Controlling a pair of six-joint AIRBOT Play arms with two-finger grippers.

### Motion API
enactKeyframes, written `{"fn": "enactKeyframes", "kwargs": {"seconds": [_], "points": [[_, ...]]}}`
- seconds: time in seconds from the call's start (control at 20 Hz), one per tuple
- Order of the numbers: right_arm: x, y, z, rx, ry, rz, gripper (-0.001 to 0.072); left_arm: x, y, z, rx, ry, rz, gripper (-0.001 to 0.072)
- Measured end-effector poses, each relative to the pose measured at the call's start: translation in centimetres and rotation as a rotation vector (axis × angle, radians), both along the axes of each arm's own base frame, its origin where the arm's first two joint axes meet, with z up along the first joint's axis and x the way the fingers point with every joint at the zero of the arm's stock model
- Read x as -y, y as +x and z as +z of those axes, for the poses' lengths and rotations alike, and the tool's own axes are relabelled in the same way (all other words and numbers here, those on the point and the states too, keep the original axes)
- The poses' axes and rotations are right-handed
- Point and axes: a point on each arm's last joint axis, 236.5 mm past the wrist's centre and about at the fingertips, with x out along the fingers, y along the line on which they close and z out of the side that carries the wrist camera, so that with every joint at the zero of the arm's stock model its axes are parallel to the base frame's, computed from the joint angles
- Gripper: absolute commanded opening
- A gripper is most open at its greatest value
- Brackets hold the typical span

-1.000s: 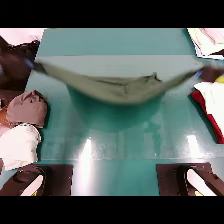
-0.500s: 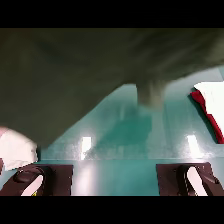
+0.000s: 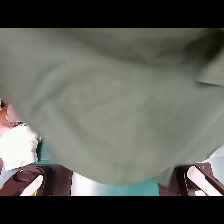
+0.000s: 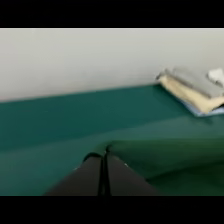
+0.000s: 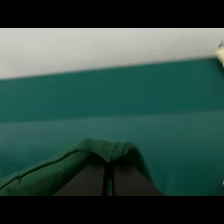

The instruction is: Fold the shirts.

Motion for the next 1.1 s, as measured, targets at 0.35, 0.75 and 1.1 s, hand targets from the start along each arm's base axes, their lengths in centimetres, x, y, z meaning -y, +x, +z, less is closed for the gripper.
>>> {"fn": "enactKeyframes", "kwargs": {"seconds": [0.35, 0.75, 1.1], "points": [[-1.2, 8.6, -23.4, -0.664, 0.057, 0.120, 0.0019, 0.3, 10.9, -25.2, -0.571, 0.110, 0.025, 0.0023], [-1.1, 17.5, -35.4, -0.678, -0.048, 0.051, 0.0019, -0.4, 20.4, -33.6, -0.500, 0.101, 0.117, 0.0023], [0.4, 21.4, -35.6, -0.539, -0.100, -0.013, 0.0018, -1.8, 23.5, -34.0, -0.389, 0.141, 0.171, 0.0023]]}}
